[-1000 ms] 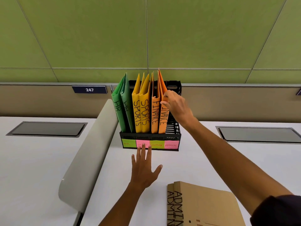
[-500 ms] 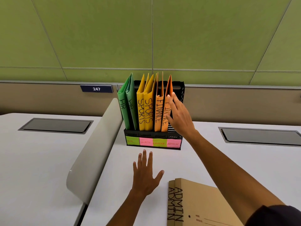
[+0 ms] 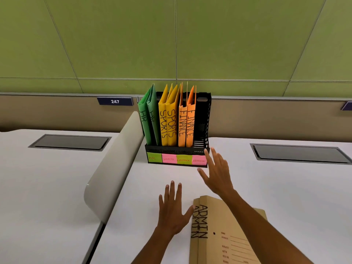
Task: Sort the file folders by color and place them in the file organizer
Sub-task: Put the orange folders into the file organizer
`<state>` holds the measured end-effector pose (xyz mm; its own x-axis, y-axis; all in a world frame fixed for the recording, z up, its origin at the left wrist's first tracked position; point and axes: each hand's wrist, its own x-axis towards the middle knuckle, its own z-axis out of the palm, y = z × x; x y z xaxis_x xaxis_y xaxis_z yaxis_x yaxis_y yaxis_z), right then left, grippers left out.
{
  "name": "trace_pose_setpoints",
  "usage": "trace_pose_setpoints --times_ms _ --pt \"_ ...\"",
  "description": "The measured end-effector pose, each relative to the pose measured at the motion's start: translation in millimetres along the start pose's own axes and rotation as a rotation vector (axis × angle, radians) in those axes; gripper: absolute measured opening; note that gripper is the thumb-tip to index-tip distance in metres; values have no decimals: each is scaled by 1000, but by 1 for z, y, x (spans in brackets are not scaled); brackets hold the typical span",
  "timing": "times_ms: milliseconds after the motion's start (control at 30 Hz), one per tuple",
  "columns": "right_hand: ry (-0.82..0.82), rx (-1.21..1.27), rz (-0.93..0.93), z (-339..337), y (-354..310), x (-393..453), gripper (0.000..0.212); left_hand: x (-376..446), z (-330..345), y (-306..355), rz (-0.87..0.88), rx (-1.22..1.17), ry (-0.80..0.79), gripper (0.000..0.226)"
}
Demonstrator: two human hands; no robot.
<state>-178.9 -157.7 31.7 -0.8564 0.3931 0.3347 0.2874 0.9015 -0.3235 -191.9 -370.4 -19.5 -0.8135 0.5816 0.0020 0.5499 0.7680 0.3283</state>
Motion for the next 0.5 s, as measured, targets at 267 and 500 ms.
trace_pose_setpoints --times_ms 267,500 --pt "-118 -47 185 11 9 -89 84 -41 -2 6 70 -10 -43 96" --pt "-160 -54 302 -4 4 -174 89 -102 4 5 93 -32 -111 110"
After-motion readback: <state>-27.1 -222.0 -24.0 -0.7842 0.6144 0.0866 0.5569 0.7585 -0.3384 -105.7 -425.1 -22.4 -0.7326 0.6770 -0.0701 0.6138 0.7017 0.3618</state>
